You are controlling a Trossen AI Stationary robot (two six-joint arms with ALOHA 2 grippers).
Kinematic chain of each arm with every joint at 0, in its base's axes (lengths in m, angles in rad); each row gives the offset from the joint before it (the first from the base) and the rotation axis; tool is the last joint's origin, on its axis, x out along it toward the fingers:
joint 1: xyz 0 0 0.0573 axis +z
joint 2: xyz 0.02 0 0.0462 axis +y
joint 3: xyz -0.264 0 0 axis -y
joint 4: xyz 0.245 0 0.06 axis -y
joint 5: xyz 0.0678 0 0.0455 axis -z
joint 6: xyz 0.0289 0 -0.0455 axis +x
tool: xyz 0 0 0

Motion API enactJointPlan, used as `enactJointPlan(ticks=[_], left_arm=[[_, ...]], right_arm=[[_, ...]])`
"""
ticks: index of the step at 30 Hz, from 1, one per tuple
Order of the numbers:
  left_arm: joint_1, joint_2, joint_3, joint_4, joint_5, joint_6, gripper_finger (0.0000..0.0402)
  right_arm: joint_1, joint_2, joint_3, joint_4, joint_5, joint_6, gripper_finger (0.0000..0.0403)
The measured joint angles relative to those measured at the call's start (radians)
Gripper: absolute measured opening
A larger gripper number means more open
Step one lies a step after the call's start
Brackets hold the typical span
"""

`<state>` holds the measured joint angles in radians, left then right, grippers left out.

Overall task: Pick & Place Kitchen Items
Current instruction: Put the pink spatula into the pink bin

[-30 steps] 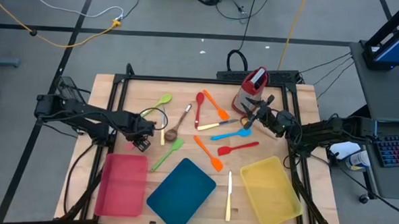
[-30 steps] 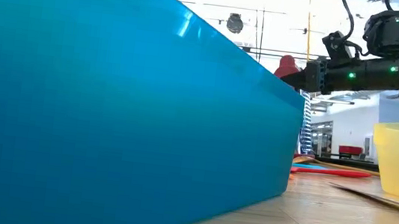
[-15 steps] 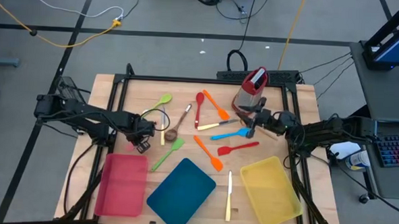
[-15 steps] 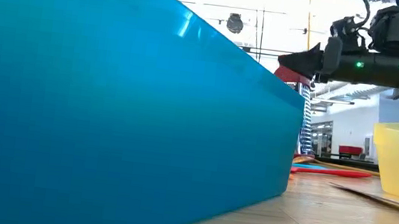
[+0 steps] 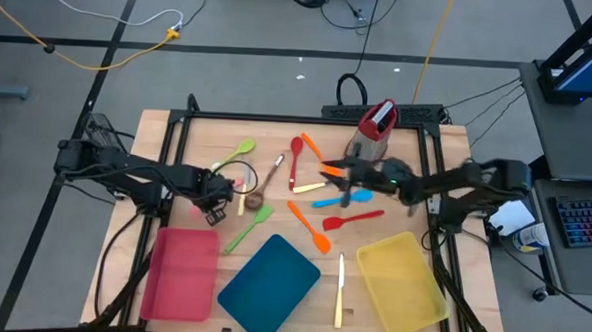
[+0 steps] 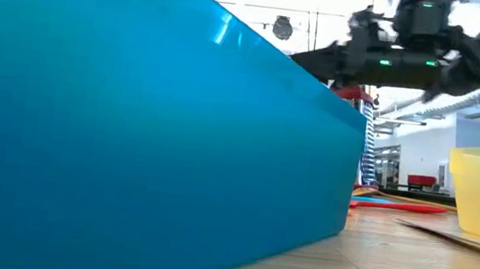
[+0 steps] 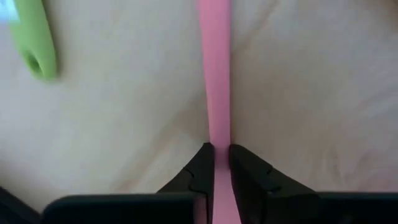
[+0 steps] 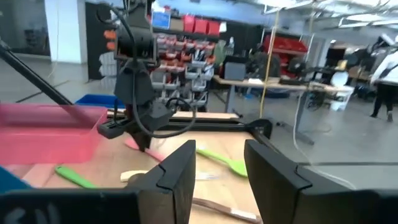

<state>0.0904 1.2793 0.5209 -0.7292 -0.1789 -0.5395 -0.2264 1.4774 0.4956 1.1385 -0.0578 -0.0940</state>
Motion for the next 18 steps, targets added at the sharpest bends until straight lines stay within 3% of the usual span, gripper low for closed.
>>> enactJointPlan(ticks=[10, 18], left_arm=[[0.006, 0.000, 0.002, 0.176, -0.089, 0.096, 0.0031], [0.046, -0.002, 0.004, 0.345, -0.077, 0.250, 0.0028]], right_arm=[[-0.001, 0.279, 0.361, -0.295, 0.000, 0.002, 0.0130], [-0.016, 0.417, 0.501, -0.411, 0.000, 0.000, 0.0130]])
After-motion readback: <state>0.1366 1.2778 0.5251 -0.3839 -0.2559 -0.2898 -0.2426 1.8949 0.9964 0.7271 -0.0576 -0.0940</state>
